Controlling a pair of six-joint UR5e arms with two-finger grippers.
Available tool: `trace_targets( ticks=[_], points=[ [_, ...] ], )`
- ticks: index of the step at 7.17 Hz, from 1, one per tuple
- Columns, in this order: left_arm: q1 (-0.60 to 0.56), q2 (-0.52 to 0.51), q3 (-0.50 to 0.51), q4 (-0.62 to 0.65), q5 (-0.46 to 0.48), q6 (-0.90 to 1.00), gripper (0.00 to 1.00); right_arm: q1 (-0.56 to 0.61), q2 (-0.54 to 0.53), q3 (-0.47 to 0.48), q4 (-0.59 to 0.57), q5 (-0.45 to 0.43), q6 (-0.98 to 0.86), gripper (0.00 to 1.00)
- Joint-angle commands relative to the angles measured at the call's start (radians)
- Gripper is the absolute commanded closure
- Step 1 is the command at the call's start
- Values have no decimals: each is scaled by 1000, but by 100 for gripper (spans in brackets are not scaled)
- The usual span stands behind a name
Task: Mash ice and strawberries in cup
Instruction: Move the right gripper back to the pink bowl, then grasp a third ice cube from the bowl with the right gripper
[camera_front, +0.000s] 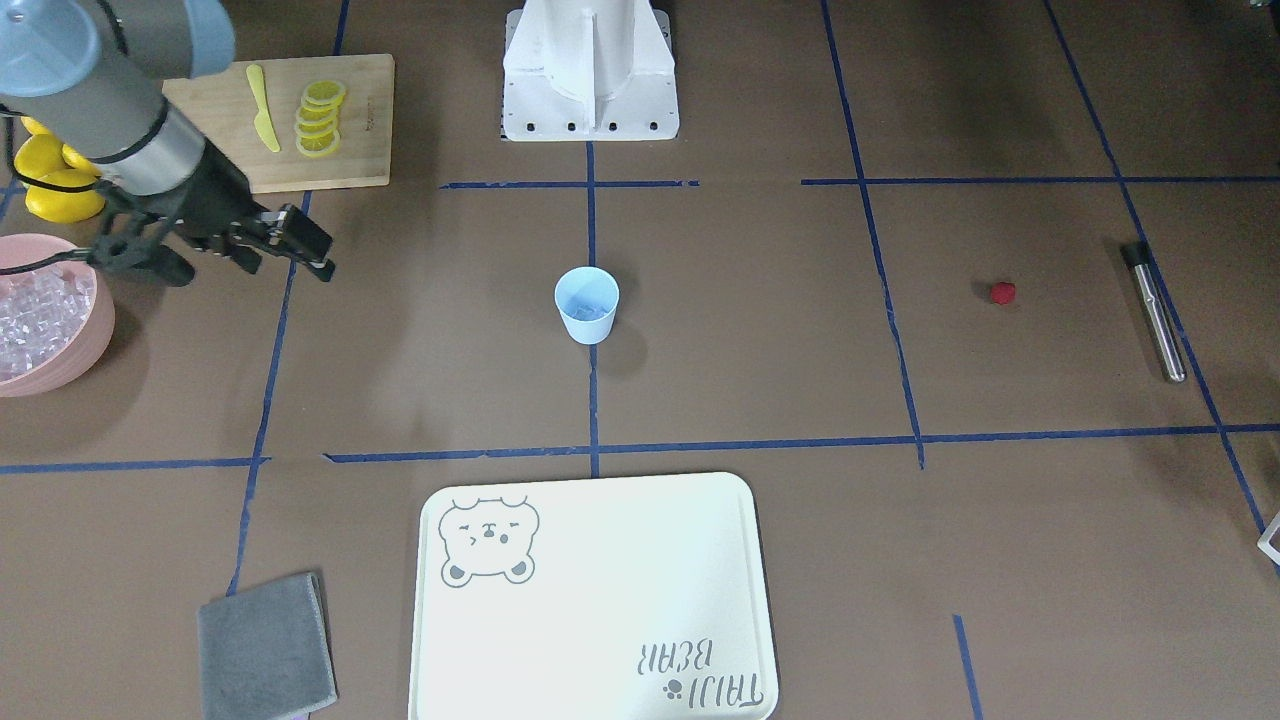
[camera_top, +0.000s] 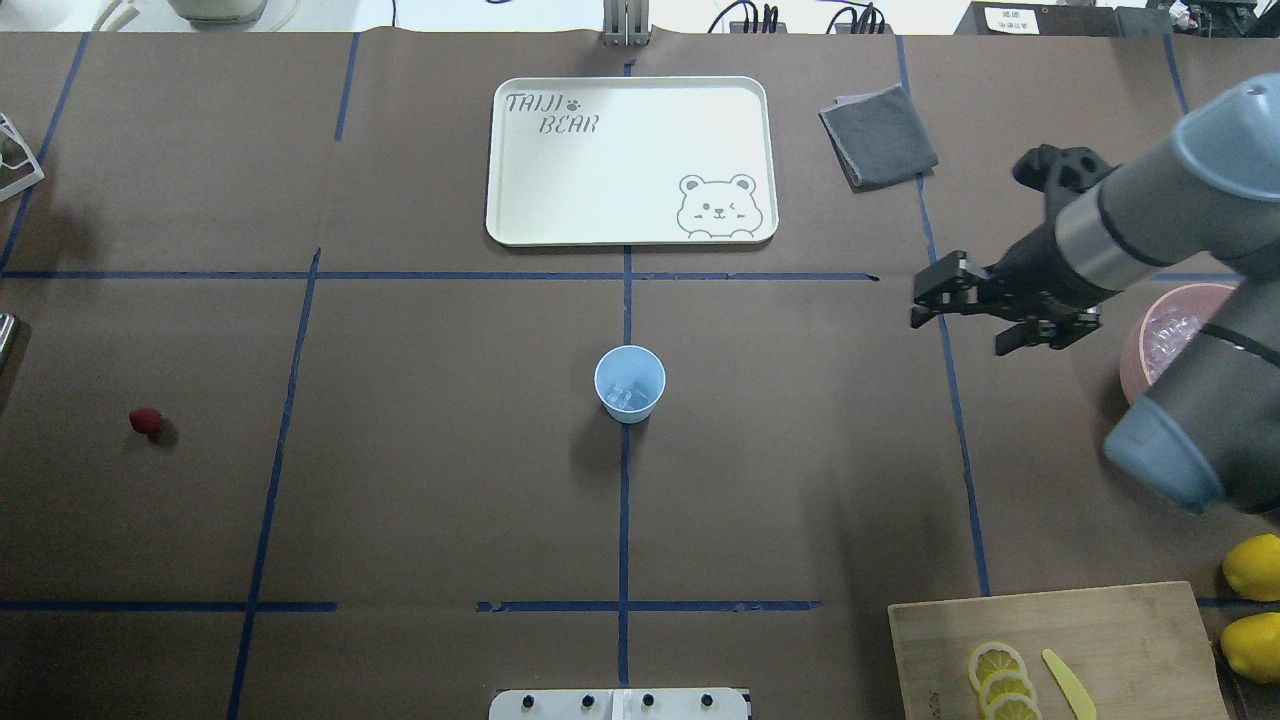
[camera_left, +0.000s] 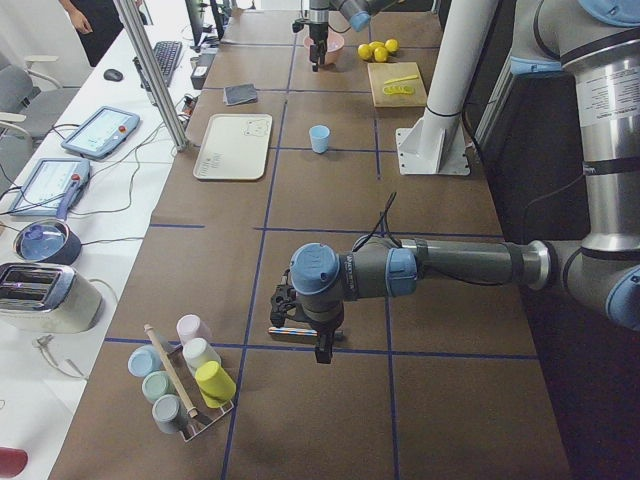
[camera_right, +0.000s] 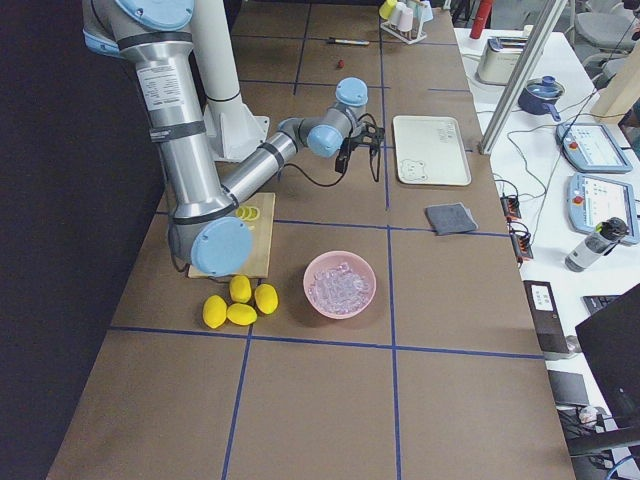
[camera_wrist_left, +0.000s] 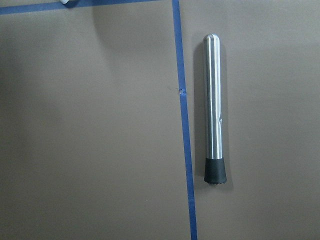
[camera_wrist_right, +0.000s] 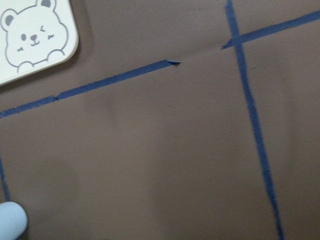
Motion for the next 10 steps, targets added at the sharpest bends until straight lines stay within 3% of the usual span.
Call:
trace_targets(
  ticks=[1,3,5,7,10],
  points=[
    [0,0,-1,0,0,0,0,157,-197,15,1,13,-403,0],
    [0,0,-5,-1,0,2,0,218,-288,0,4,-54,-725,0],
    [0,1,-6,-1,-2,6,0,215,-296,-79,21,-134,-890,0],
    [-1,1,-9,-1,-2,8,0,209,-289,-120,29,-137,-920,0],
    [-2,3,-24,-1,0,6,0,190,-282,-218,164,-130,-906,4]
  ],
)
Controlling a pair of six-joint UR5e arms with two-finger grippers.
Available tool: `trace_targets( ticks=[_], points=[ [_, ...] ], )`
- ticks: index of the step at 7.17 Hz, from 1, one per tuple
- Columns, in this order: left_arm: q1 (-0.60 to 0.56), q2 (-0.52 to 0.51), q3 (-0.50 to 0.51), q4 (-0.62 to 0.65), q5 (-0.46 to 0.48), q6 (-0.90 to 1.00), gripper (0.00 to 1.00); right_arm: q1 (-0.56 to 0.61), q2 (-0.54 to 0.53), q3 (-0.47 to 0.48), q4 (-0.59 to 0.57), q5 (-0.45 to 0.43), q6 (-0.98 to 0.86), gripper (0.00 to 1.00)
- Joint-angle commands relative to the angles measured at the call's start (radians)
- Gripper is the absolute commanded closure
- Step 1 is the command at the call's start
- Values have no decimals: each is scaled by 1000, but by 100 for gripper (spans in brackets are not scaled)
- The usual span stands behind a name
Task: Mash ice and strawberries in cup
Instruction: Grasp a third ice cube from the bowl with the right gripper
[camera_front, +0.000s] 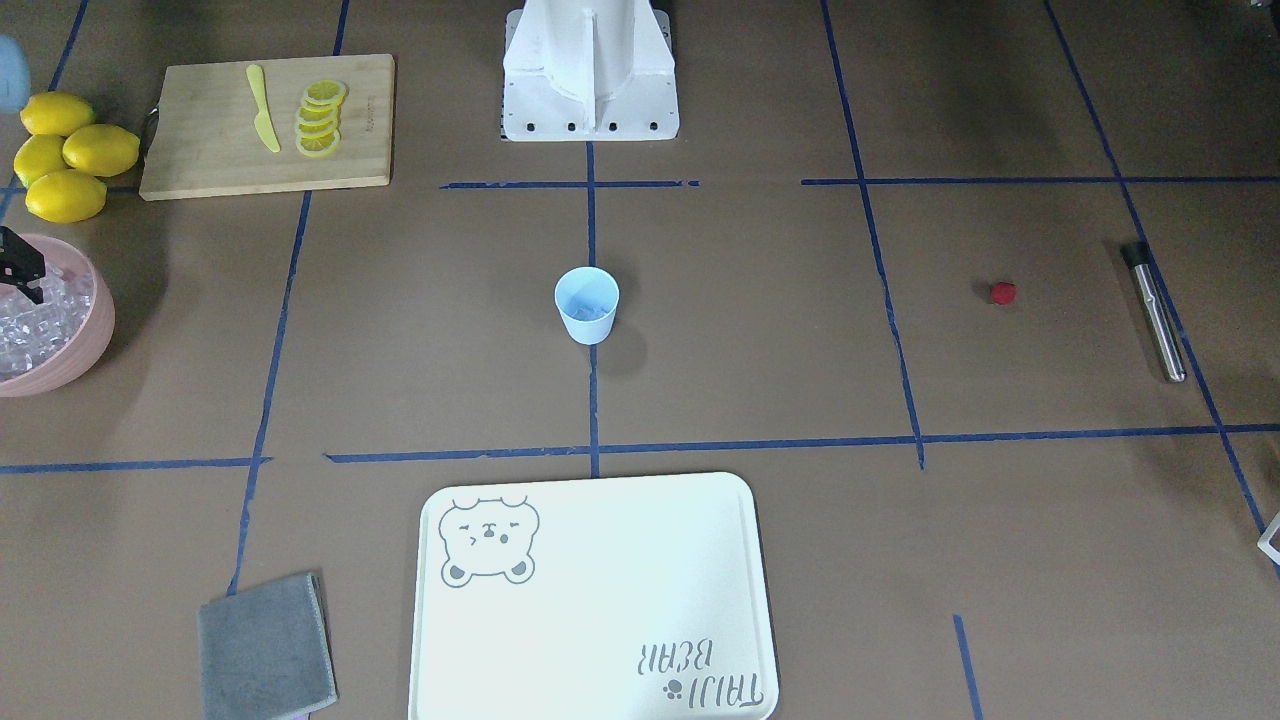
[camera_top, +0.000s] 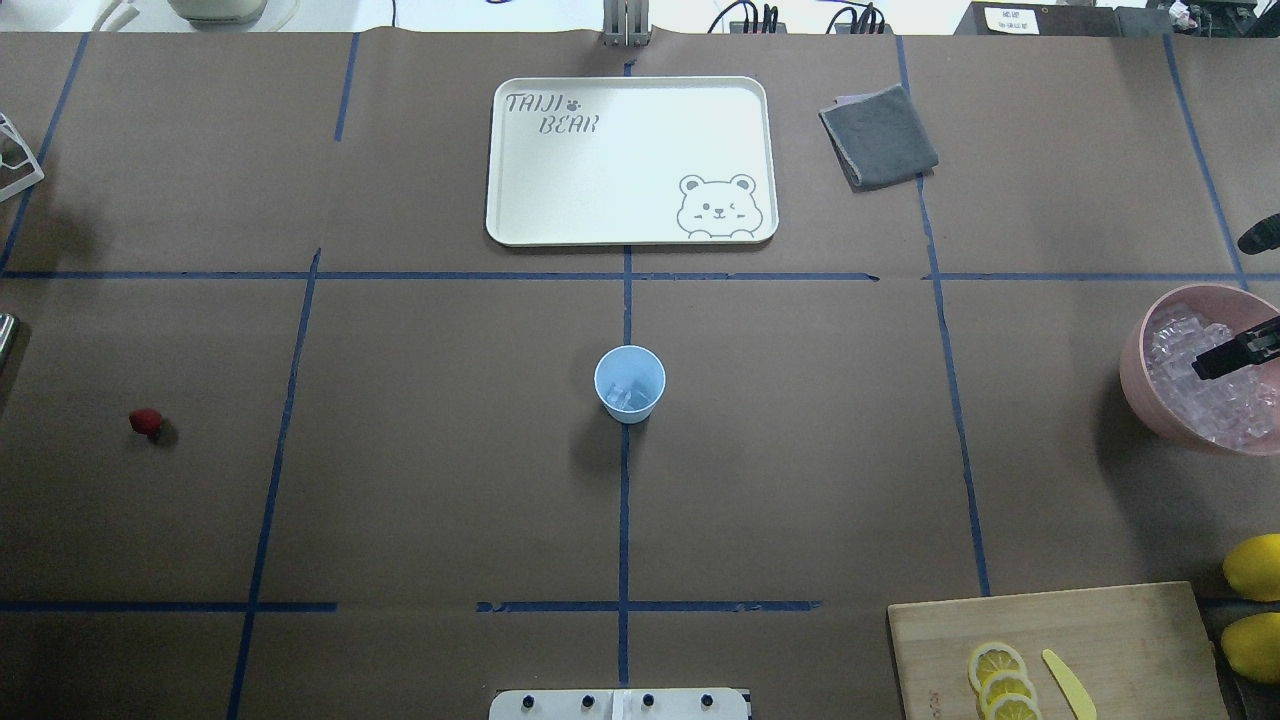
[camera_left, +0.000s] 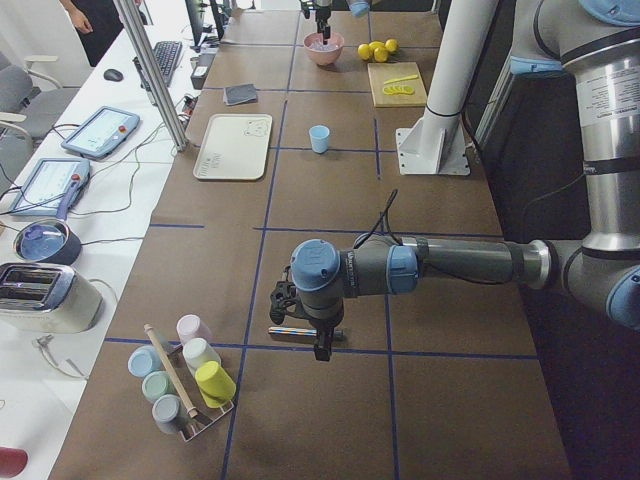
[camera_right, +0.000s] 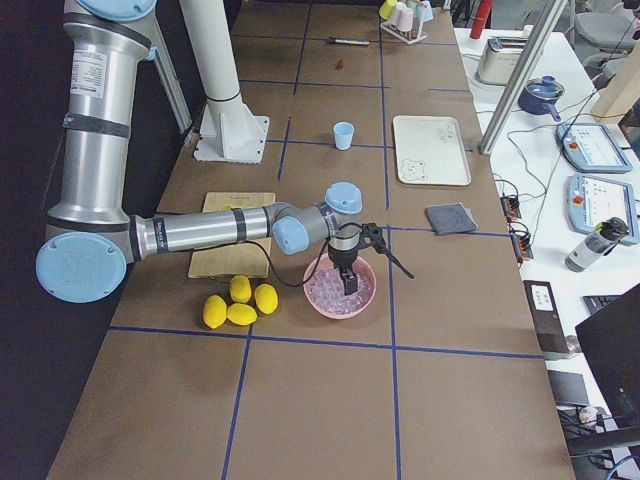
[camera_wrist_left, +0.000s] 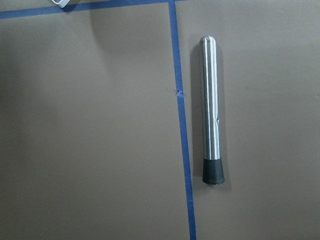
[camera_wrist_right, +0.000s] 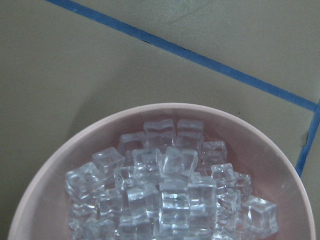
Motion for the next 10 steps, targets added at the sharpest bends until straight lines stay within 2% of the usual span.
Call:
trace_targets(
  ticks=[1,3,5,6,9,10],
  points=[
    [0,1,-10,0,0,0,0,-12,2,-33,39,5,5,11],
    [0,4,-11,0,1,0,0,-19,9,-36,40,8,5,22],
    [0,4,-11,0,1,0,0,-29,20,-39,40,6,5,24],
    [0,4,-11,1,1,0,0,-29,20,-39,40,6,3,30],
    [0,4,-13,1,0,0,0,-27,16,-37,40,8,3,90],
    [0,4,-13,0,0,0,0,-26,14,-36,40,8,0,99]
  ],
)
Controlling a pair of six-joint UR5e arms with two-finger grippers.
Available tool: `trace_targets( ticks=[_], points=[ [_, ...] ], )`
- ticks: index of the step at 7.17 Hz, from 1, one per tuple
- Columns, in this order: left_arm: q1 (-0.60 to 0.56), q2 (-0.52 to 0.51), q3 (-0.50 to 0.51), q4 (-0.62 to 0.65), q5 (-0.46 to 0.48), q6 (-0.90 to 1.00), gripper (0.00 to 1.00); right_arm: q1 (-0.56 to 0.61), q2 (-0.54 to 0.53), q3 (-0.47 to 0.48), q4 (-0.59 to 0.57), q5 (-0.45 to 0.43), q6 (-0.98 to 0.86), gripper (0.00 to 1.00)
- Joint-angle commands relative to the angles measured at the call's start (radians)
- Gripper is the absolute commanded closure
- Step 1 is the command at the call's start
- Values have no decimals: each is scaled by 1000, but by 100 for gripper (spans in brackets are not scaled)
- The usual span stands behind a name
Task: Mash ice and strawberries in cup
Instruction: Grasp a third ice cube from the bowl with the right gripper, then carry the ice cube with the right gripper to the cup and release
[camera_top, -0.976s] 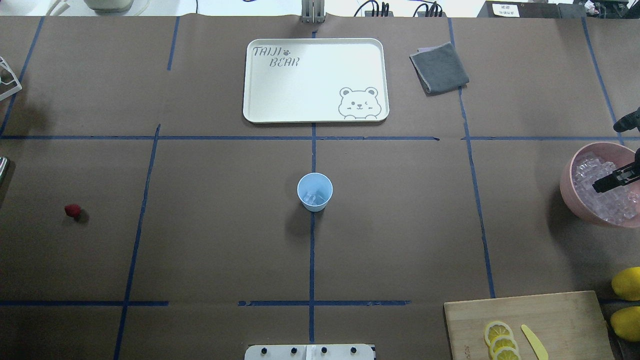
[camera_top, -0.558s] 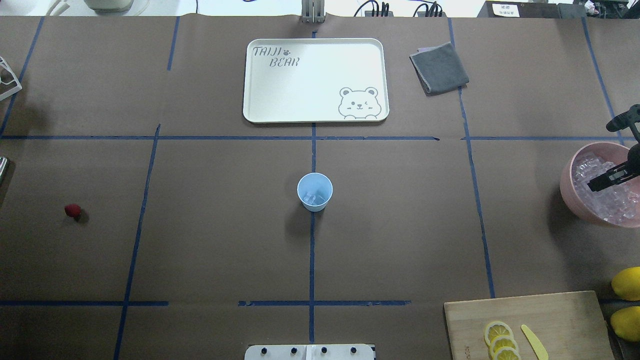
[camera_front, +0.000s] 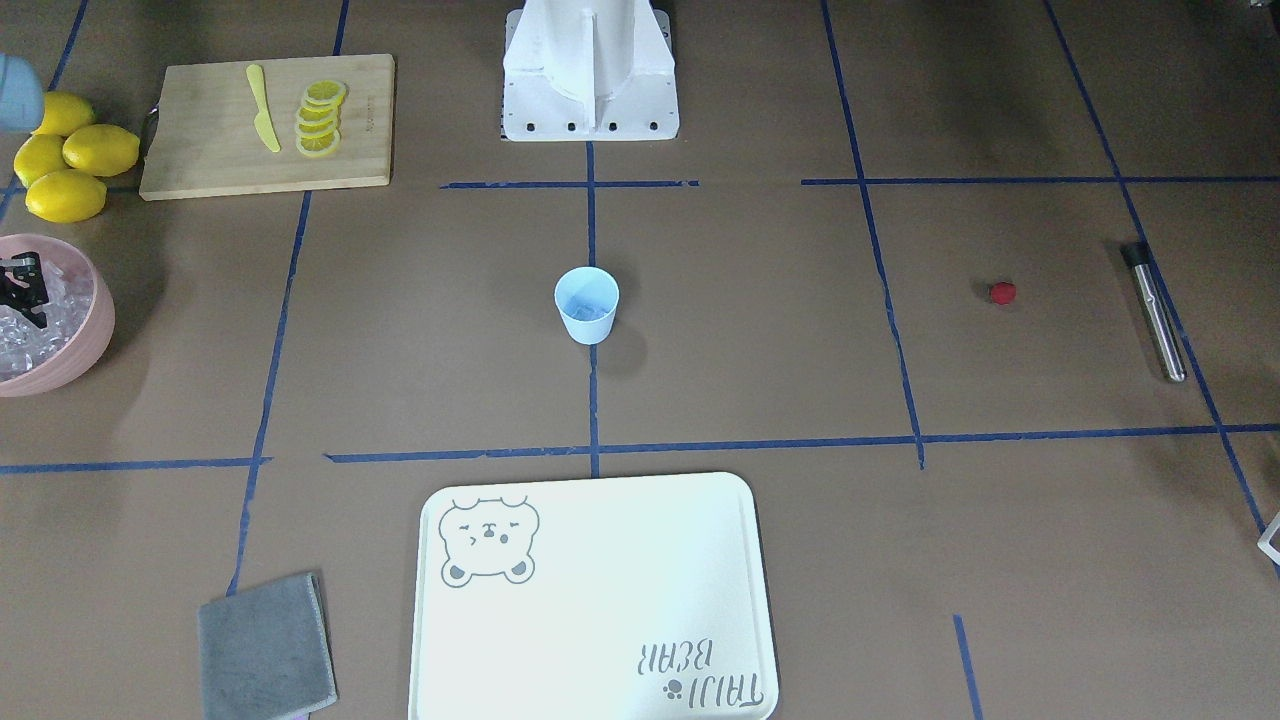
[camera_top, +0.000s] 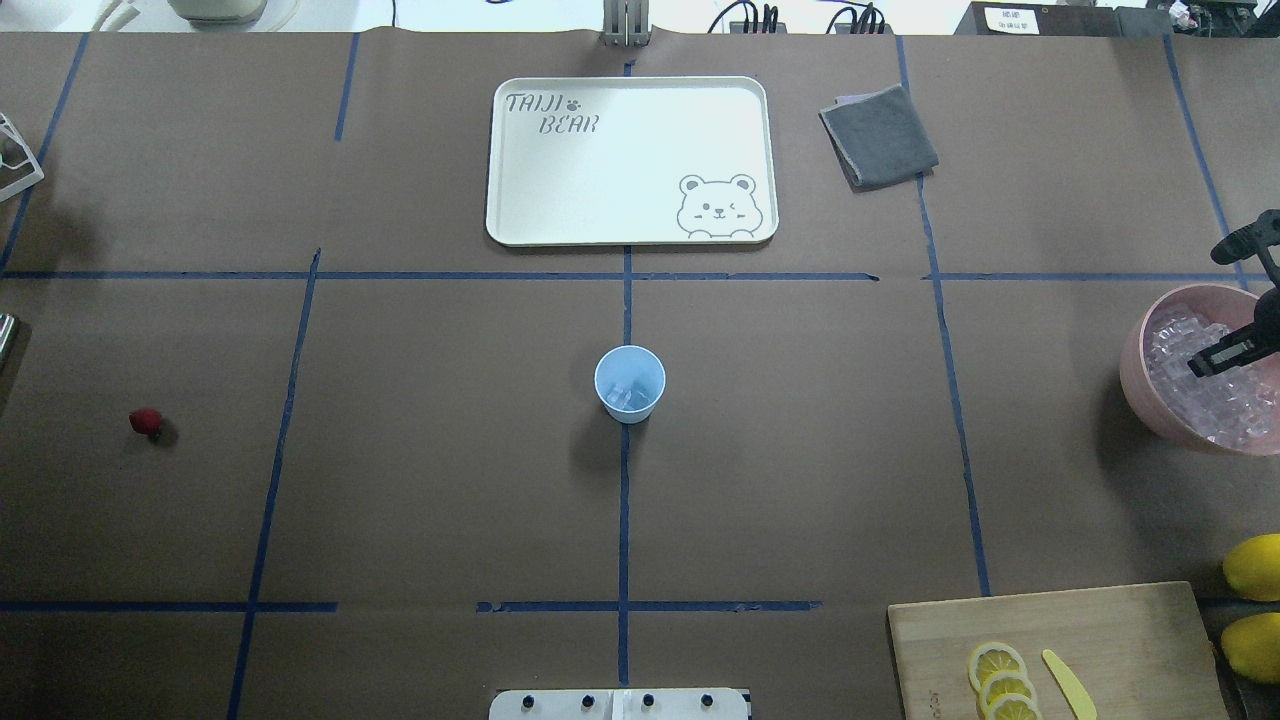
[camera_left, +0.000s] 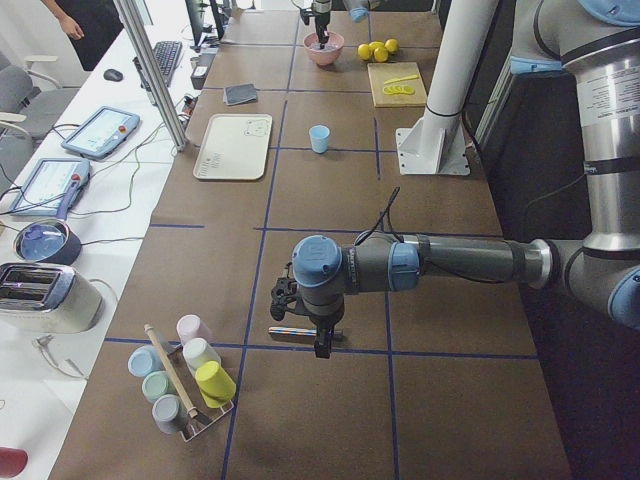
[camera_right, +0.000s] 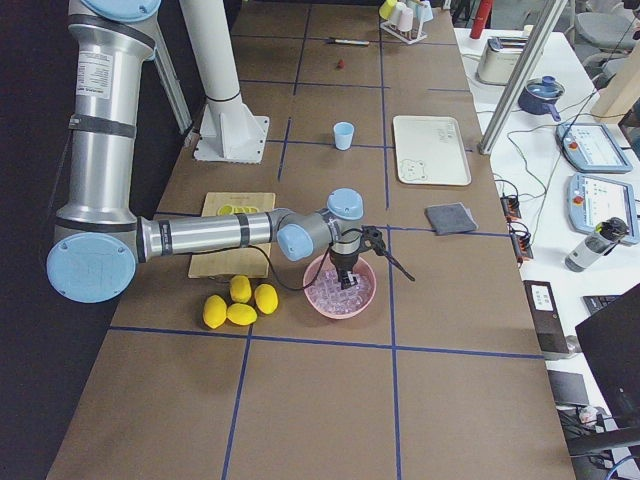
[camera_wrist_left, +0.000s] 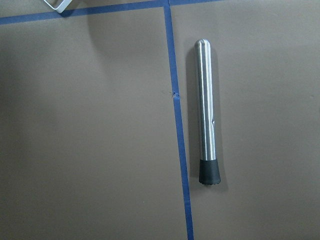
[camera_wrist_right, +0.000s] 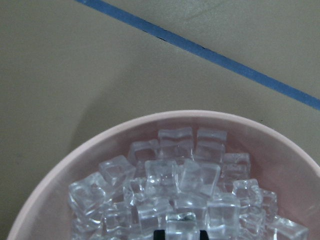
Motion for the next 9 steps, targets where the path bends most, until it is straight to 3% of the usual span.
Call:
trace_targets(
  ticks=[1,3,6,8,9],
  points=[
    [0,0,0,-1,-1,0,0,3,-4,41,-6,32,0,100],
    [0,0,-2,-1,-1,0,0,11,10,182,-99,65,116,100],
    [0,0,-2,-1,-1,0,0,-47,224,258,-141,172,704,100],
    [0,0,-1,1,-5,0,0,-191,396,258,-141,143,1081,100],
    [0,-2,0,1,-7,0,0,-288,470,250,-141,75,1220,100]
  ],
)
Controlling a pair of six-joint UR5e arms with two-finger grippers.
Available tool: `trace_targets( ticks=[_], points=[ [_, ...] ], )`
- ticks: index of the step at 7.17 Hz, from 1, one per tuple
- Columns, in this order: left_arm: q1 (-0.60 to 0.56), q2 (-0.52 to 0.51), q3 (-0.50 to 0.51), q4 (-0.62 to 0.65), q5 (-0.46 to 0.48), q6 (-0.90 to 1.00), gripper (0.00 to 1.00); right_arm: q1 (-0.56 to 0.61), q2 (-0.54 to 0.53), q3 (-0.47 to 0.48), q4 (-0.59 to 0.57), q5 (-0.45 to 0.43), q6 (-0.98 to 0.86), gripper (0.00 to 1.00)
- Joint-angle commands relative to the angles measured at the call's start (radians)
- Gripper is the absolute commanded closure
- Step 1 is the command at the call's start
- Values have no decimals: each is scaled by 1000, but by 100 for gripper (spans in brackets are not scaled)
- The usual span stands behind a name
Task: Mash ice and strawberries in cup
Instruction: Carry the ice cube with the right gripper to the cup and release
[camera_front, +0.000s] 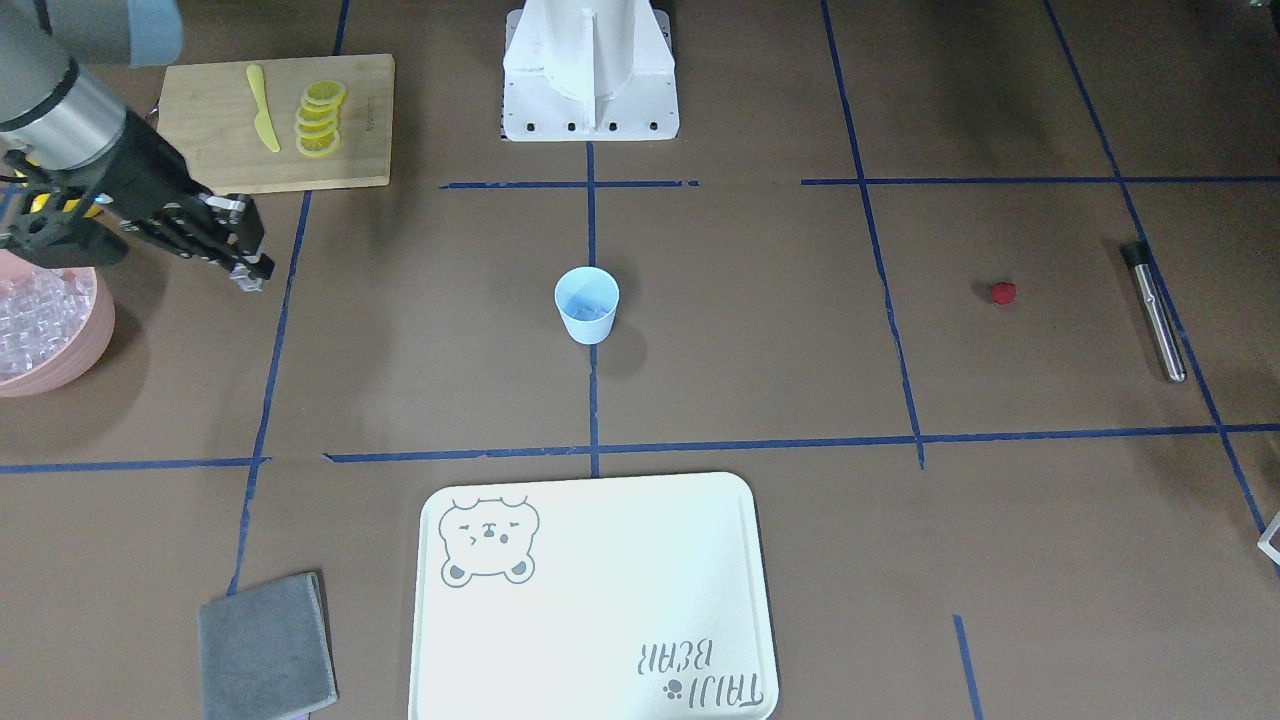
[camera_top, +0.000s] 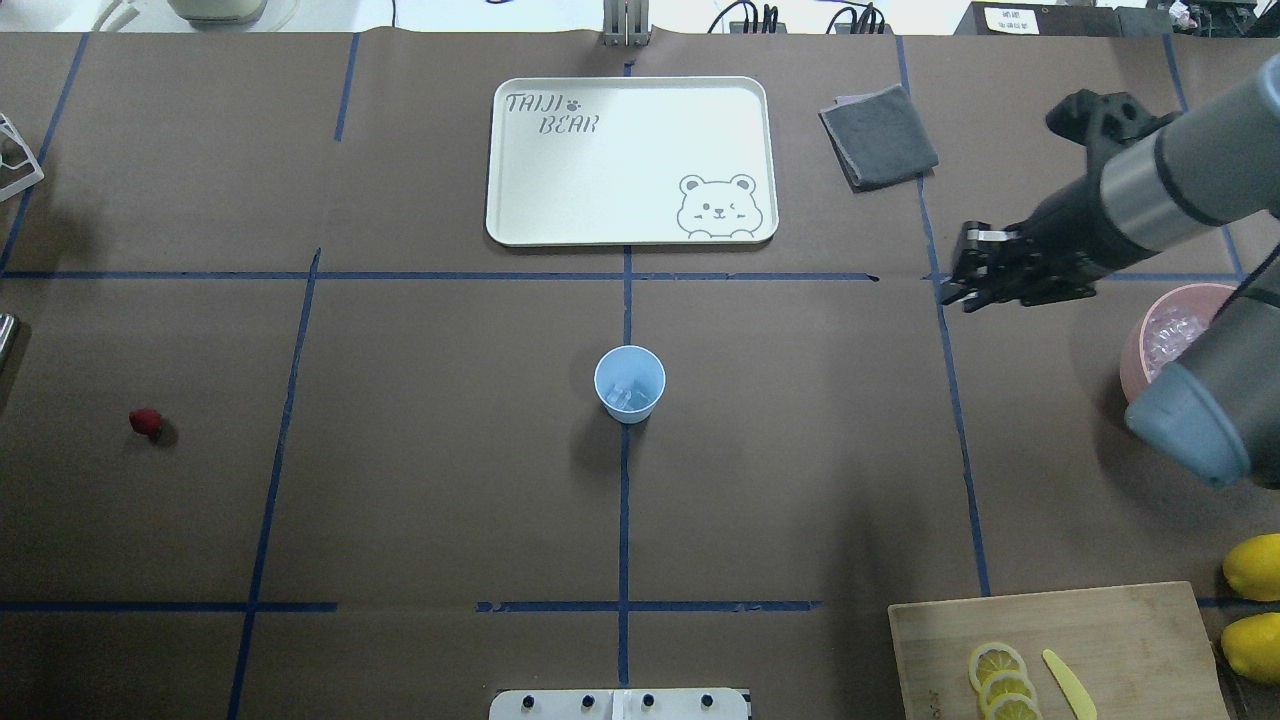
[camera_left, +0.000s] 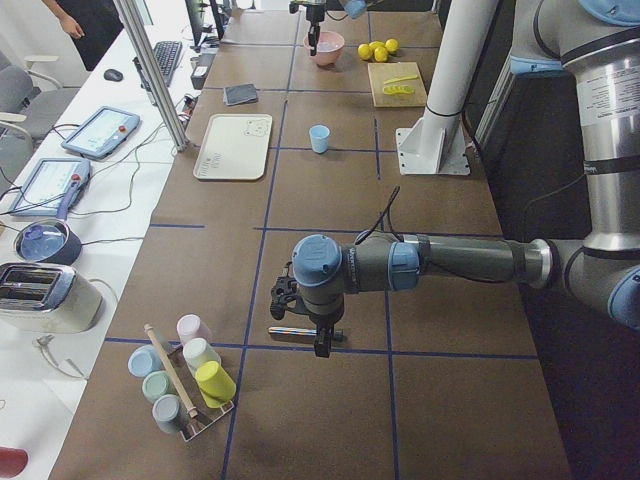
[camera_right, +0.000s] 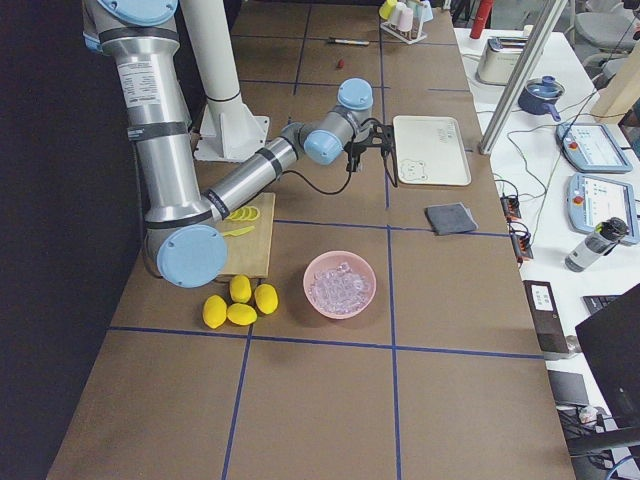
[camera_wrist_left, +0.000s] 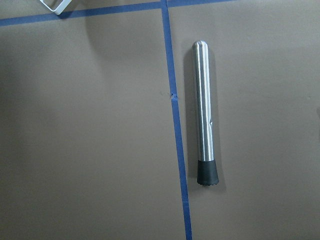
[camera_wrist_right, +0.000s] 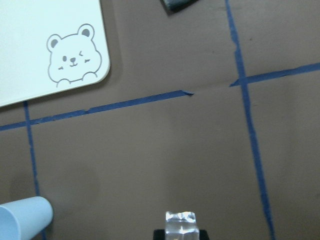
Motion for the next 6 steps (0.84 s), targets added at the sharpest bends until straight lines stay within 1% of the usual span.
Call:
trace_targets(
  ticks=[1,2,3,4,5,6],
  points=[
    [0,0,1,0,-2,0,0,-193,178,-44,0,-140,317,99],
    [0,0,1,-1,-2,2,0,-264,270,-110,0,-206,417,99],
    [0,0,2,-1,-22,2,0,-325,327,-160,3,-288,473,99],
    [0,0,1,-1,-22,2,0,-371,377,-211,3,-364,496,99],
    [0,0,1,-1,-22,2,0,-390,417,-262,4,-386,510,98],
    [0,0,1,-1,-22,3,0,-402,419,-270,4,-387,510,98]
  ],
)
